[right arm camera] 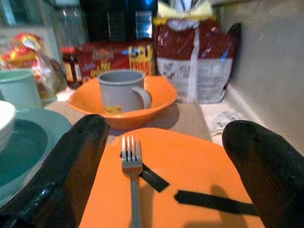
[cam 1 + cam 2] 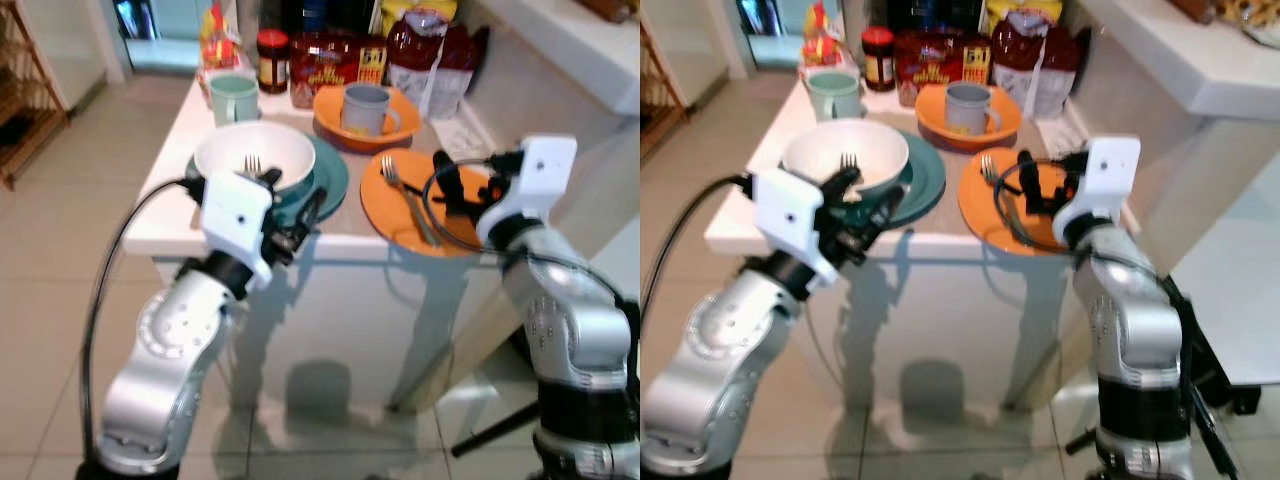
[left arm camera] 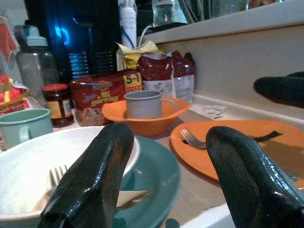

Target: Setting the table

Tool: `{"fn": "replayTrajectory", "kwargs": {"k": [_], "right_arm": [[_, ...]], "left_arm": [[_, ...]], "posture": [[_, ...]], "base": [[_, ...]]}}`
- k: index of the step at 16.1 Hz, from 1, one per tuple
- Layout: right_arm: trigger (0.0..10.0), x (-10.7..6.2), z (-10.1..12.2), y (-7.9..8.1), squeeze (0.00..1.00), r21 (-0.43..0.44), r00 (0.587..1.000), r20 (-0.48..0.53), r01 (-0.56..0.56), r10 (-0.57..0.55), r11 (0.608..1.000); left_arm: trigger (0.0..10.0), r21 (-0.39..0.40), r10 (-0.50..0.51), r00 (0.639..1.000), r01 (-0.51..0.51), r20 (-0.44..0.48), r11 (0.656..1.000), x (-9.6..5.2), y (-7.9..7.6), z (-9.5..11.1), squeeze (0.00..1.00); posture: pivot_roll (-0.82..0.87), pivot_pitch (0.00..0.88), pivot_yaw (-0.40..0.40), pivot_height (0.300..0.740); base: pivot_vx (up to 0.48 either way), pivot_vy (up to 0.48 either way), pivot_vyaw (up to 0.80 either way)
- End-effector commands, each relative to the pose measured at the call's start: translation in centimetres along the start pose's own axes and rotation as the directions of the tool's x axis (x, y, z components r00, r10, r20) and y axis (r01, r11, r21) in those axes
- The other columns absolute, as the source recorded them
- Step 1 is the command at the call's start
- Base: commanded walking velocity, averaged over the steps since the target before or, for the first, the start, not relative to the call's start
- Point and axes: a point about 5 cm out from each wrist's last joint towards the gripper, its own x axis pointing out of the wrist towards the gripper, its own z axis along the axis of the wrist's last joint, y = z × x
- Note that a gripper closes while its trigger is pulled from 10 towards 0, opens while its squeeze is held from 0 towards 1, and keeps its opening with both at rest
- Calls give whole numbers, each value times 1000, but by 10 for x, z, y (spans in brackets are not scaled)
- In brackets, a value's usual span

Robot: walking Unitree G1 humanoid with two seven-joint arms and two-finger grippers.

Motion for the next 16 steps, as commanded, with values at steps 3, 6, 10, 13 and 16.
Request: {"fn": "replayTrajectory", "kwargs": {"k": [3, 6, 10, 13, 16], "right_arm": [[10000, 18, -4, -12, 0, -2, 991, -129, 45, -45, 999], [10000, 38, -15, -17, 0, -22, 964, -267, 8, -14, 1000], [10000, 68, -27, -9, 0, 35, 907, -408, -103, 109, 994], [10000, 78, -37, 1, 0, 5, 861, -494, -139, 123, 990], [10000, 78, -47, -3, 0, -36, 825, -564, -86, 51, 996]], "left_arm": [[10000, -4, -101, 994, 102, 28, 995, -4, -11, 9, 0], [10000, -9, -171, 985, 171, 17, 985, -4, -19, 11, 0], [10000, 8, -187, 982, 187, -19, 982, -3, -15, 10, 0], [10000, 5, -289, 952, 291, -103, 957, -9, -21, 4, 0], [10000, -11, -327, 937, 328, -122, 945, -13, -25, 3, 0]], "posture": [[112, 31, -76, 740], [107, 34, -70, 740], [121, 31, -77, 740], [135, 23, -83, 740], [135, 19, -84, 740]], "base": [[0, 0, 0], [0, 0, 0], [0, 0, 0], [0, 0, 0], [0, 0, 0]]}}
